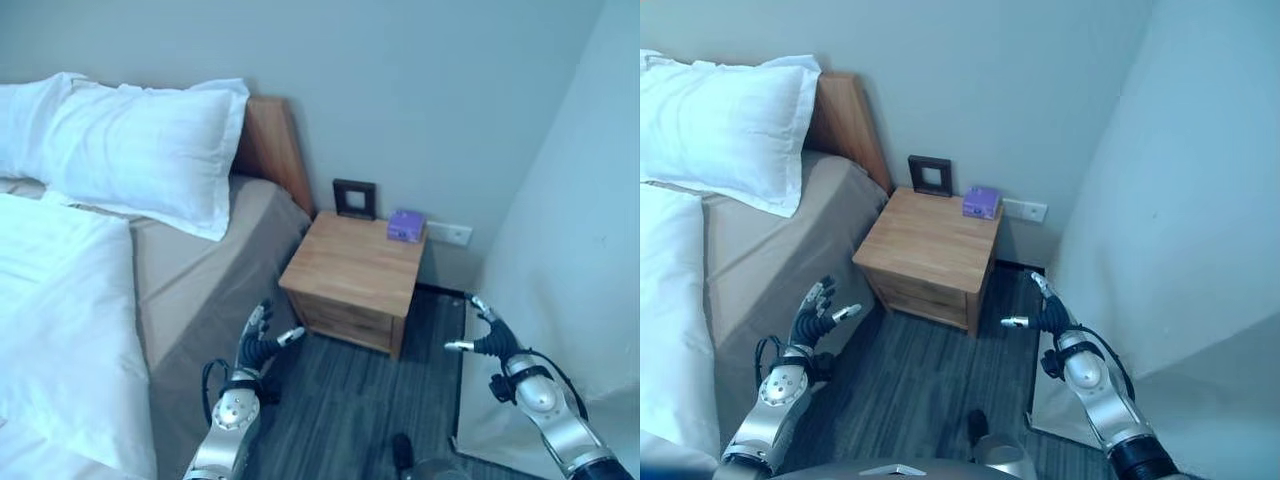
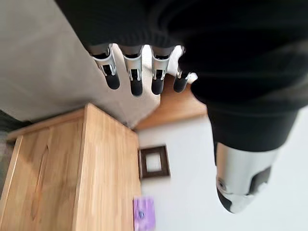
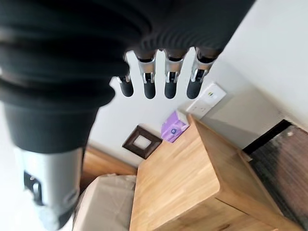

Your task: Making the bed.

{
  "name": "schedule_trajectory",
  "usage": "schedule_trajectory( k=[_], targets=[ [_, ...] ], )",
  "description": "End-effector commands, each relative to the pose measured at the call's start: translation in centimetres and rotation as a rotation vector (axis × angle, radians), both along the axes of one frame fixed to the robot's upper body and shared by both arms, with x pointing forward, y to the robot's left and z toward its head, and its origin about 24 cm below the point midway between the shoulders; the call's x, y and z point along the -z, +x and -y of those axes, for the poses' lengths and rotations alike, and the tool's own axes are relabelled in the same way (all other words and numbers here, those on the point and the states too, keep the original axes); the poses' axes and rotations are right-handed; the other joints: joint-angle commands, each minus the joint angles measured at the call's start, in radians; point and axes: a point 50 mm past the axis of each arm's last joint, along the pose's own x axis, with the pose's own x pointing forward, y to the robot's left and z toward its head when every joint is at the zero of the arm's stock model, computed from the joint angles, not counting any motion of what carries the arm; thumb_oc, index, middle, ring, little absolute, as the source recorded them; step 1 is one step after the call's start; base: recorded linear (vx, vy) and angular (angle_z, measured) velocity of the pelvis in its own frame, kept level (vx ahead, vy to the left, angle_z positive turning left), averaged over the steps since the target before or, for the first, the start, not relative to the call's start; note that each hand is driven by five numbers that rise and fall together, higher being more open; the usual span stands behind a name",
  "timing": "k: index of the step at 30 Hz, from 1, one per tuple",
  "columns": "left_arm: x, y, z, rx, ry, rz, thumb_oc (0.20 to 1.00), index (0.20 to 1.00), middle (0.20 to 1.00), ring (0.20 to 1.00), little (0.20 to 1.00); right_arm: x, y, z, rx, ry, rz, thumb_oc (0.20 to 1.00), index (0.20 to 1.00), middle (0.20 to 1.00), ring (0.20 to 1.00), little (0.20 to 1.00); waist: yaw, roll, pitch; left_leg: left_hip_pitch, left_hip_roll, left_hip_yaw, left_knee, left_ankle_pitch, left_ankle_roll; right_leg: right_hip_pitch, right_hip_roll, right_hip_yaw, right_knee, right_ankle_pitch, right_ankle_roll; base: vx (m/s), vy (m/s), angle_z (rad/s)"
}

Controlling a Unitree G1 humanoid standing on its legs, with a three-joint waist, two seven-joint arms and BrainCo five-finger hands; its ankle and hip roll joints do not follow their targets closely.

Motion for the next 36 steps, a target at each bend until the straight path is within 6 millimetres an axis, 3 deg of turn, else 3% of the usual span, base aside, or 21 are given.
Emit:
schedule_trajectory(
  k=[1, 3, 4, 5, 6, 8, 9, 10, 13, 17, 19, 20, 21, 22, 24, 25, 29, 32, 33, 34, 36],
  targets=[
    [-2.1, 0.7, -1.7, -0.052, 0.000, 0.111, 1.000, 1.000, 1.000, 1.000, 1.000, -1.9, 0.6, -0.3, -0.006, 0.013, 0.111, 1.000, 1.000, 1.000, 1.000, 1.000, -0.019, -0.023, 0.027, -0.084, 0.061, 0.214, 0.020, 0.096, 0.075, 0.107, -0.138, -0.079, 0.019, -0.202, 0.082, 0.10, -0.143, 0.75],
    [-1.9, 0.4, -2.1, -0.052, 0.015, 0.098, 1.000, 1.000, 1.000, 1.000, 1.000, -1.9, 0.5, -0.1, -0.001, 0.004, 0.107, 1.000, 1.000, 1.000, 1.000, 1.000, -0.016, -0.020, 0.032, -0.120, 0.059, 0.297, 0.004, 0.045, 0.072, 0.135, -0.144, -0.099, 0.019, -0.226, 0.087, 0.12, -0.011, 1.04],
    [-1.9, 0.4, -2.2, -0.052, 0.015, 0.097, 1.000, 1.000, 1.000, 1.000, 1.000, -1.9, 0.5, -0.1, -0.001, 0.003, 0.106, 1.000, 1.000, 1.000, 1.000, 1.000, -0.018, -0.022, 0.031, -0.119, 0.055, 0.297, 0.008, 0.036, 0.076, 0.138, -0.148, -0.102, 0.019, -0.230, 0.091, 0.18, 0.035, 0.96],
    [-1.6, -0.1, -2.5, -0.063, 0.032, 0.080, 1.000, 1.000, 1.000, 1.000, 1.000, -2.2, 0.8, -0.1, 0.000, 0.000, 0.118, 1.000, 1.000, 1.000, 1.000, 1.000, -0.008, -0.018, 0.033, -0.174, 0.039, 0.389, -0.034, 0.013, 0.084, 0.165, -0.150, -0.147, 0.019, -0.244, 0.095, 0.13, 0.049, 0.80],
    [-1.6, -0.1, -2.5, -0.063, 0.033, 0.079, 1.000, 1.000, 1.000, 1.000, 1.000, -2.1, 0.8, -0.1, 0.000, 0.000, 0.116, 1.000, 1.000, 1.000, 1.000, 1.000, -0.013, -0.022, 0.029, -0.174, 0.030, 0.385, -0.036, 0.004, 0.087, 0.168, -0.157, -0.152, 0.019, -0.251, 0.101, 0.21, 0.099, 0.60],
    [-1.3, -0.7, -3.1, -0.078, 0.048, 0.059, 1.000, 1.000, 1.000, 1.000, 1.000, -2.2, 1.0, -0.3, -0.006, -0.009, 0.124, 1.000, 1.000, 1.000, 1.000, 1.000, -0.006, 0.000, 0.025, -0.191, 0.050, 0.507, -0.155, 0.075, 0.079, 0.200, -0.144, -0.219, 0.020, -0.273, 0.106, 0.16, 0.124, 0.60],
    [-1.2, -0.8, -3.1, -0.079, 0.048, 0.057, 1.000, 1.000, 1.000, 1.000, 1.000, -2.2, 1.0, -0.3, -0.007, -0.010, 0.123, 1.000, 1.000, 1.000, 1.000, 1.000, -0.010, -0.003, 0.025, -0.178, 0.040, 0.504, -0.180, 0.087, 0.076, 0.204, -0.146, -0.222, 0.021, -0.277, 0.107, 0.21, 0.140, 1.03],
    [-0.8, -1.3, -3.4, -0.091, 0.057, 0.033, 1.000, 1.000, 1.000, 1.000, 1.000, -2.3, 1.1, -0.5, -0.013, -0.017, 0.126, 1.000, 1.000, 1.000, 1.000, 1.000, -0.004, 0.001, 0.019, -0.186, 0.056, 0.532, -0.240, 0.143, 0.067, 0.237, -0.139, -0.263, 0.025, -0.288, 0.105, 0.23, 0.162, 0.90],
    [-0.4, -2.0, -3.8, -0.092, 0.076, -0.004, 1.000, 1.000, 1.000, 1.000, 1.000, -2.3, 1.2, -1.3, -0.044, -0.015, 0.127, 1.000, 1.000, 1.000, 1.000, 1.000, 0.006, 0.001, -0.001, -0.145, 0.015, 0.477, -0.323, 0.135, 0.094, 0.246, -0.151, -0.279, 0.064, -0.291, 0.123, 0.22, 0.194, 0.30],
    [-0.6, -1.8, -4.5, -0.077, 0.137, -0.017, 1.000, 1.000, 1.000, 1.000, 1.000, -2.1, 1.5, -2.6, -0.068, 0.004, 0.130, 1.000, 1.000, 1.000, 1.000, 1.000, 0.024, -0.042, -0.018, -0.093, -0.025, 0.482, -0.358, 0.104, 0.137, 0.235, -0.197, -0.286, 0.178, -0.271, 0.156, 0.24, 0.206, 0.09],
    [-0.6, -1.7, -4.6, -0.078, 0.139, -0.016, 1.000, 1.000, 1.000, 1.000, 1.000, -2.1, 1.5, -2.6, -0.069, 0.005, 0.131, 1.000, 1.000, 1.000, 1.000, 1.000, 0.025, -0.046, -0.017, -0.092, -0.029, 0.483, -0.358, 0.101, 0.140, 0.231, -0.202, -0.284, 0.187, -0.275, 0.160, 0.13, 0.148, 0.05],
    [-1.3, -0.9, -4.9, -0.058, 0.179, -0.007, 1.000, 1.000, 1.000, 1.000, 1.000, -2.7, 2.0, -3.6, -0.106, 0.004, 0.159, 1.000, 1.000, 1.000, 1.000, 1.000, 0.022, -0.070, 0.006, -0.041, -0.064, 0.460, -0.363, 0.044, 0.184, 0.140, -0.262, -0.261, 0.426, -0.167, 0.219, 0.18, 0.215, 0.12],
    [-1.3, -0.8, -4.9, -0.059, 0.180, -0.005, 1.000, 1.000, 1.000, 1.000, 1.000, -2.7, 2.0, -3.7, -0.106, 0.005, 0.161, 1.000, 1.000, 1.000, 1.000, 1.000, 0.024, -0.073, 0.007, -0.042, -0.069, 0.462, -0.363, 0.040, 0.188, 0.131, -0.270, -0.255, 0.440, -0.170, 0.224, 0.27, 0.334, 0.40],
    [-1.9, -0.4, -5.1, -0.052, 0.206, 0.014, 1.000, 1.000, 1.000, 1.000, 1.000, -3.9, 2.6, -4.3, -0.140, -0.015, 0.212, 1.000, 1.000, 1.000, 1.000, 1.000, 0.012, -0.080, 0.032, -0.022, -0.080, 0.437, -0.368, 0.018, 0.207, 0.047, -0.279, -0.189, 0.584, -0.104, 0.249, 0.16, 0.171, 0.65],
    [-2.1, -0.3, -5.1, -0.047, 0.212, 0.023, 1.000, 1.000, 1.000, 1.000, 1.000, -4.5, 2.8, -4.6, -0.158, -0.021, 0.243, 1.000, 1.000, 1.000, 1.000, 1.000, 0.011, -0.080, 0.038, -0.012, -0.082, 0.430, -0.370, 0.004, 0.215, 0.013, -0.276, -0.164, 0.621, -0.103, 0.249, 0.19, 0.111, 0.69],
    [-2.6, -0.2, -5.1, -0.038, 0.212, 0.042, 1.000, 1.000, 1.000, 1.000, 1.000, -5.9, 3.0, -5.1, -0.191, -0.035, 0.303, 1.000, 1.000, 1.000, 1.000, 1.000, 0.009, -0.077, 0.044, -0.002, -0.080, 0.404, -0.370, -0.007, 0.214, -0.031, -0.254, -0.129, 0.622, -0.139, 0.234, 0.21, 0.036, 0.59],
    [-3.8, 0.1, -5.2, -0.037, 0.182, 0.107, 1.000, 1.000, 1.000, 1.000, 1.000, -8.8, 3.6, -5.6, -0.247, -0.071, 0.422, 1.000, 1.000, 1.000, 1.000, 1.000, 0.005, -0.071, 0.047, 0.001, -0.067, 0.344, -0.370, -0.017, 0.198, -0.045, -0.222, -0.124, 0.472, -0.217, 0.193, 0.22, -0.069, 0.74],
    [-5.2, 0.5, -5.7, -0.058, 0.158, 0.168, 1.000, 1.000, 1.000, 1.000, 1.000, -9.8, 3.9, -5.4, -0.244, -0.071, 0.454, 1.000, 1.000, 1.000, 1.000, 1.000, 0.006, -0.073, 0.045, -0.022, -0.067, 0.250, -0.370, -0.003, 0.180, -0.066, -0.154, -0.006, 0.264, -0.201, 0.167, 0.16, -0.205, 0.84],
    [-5.2, 0.5, -5.7, -0.058, 0.158, 0.168, 1.000, 1.000, 1.000, 1.000, 1.000, -9.8, 3.9, -5.4, -0.244, -0.071, 0.454, 1.000, 1.000, 1.000, 1.000, 1.000, 0.006, -0.073, 0.044, -0.024, -0.066, 0.249, -0.370, -0.002, 0.180, -0.066, -0.154, -0.007, 0.262, -0.199, 0.167, 0.12, -0.200, 1.04],
    [-5.9, 0.7, -6.1, -0.073, 0.148, 0.201, 1.000, 1.000, 1.000, 1.000, 1.000, -9.6, 3.9, -5.1, -0.231, -0.070, 0.442, 1.000, 1.000, 1.000, 1.000, 1.000, 0.005, -0.074, 0.048, -0.025, -0.071, 0.198, -0.370, -0.009, 0.175, -0.083, -0.146, 0.063, 0.207, -0.178, 0.166, 0.13, -0.225, 1.73],
    [-6.5, 0.8, -6.4, -0.099, 0.143, 0.236, 1.000, 1.000, 1.000, 1.000, 1.000, -8.9, 3.9, -5.1, -0.223, -0.061, 0.414, 1.000, 1.000, 1.000, 1.000, 1.000, 0.005, -0.073, 0.044, -0.029, -0.071, 0.157, -0.370, -0.015, 0.170, -0.087, -0.159, 0.100, 0.140, -0.151, 0.166, 0.15, -0.221, 1.75]
  ],
)
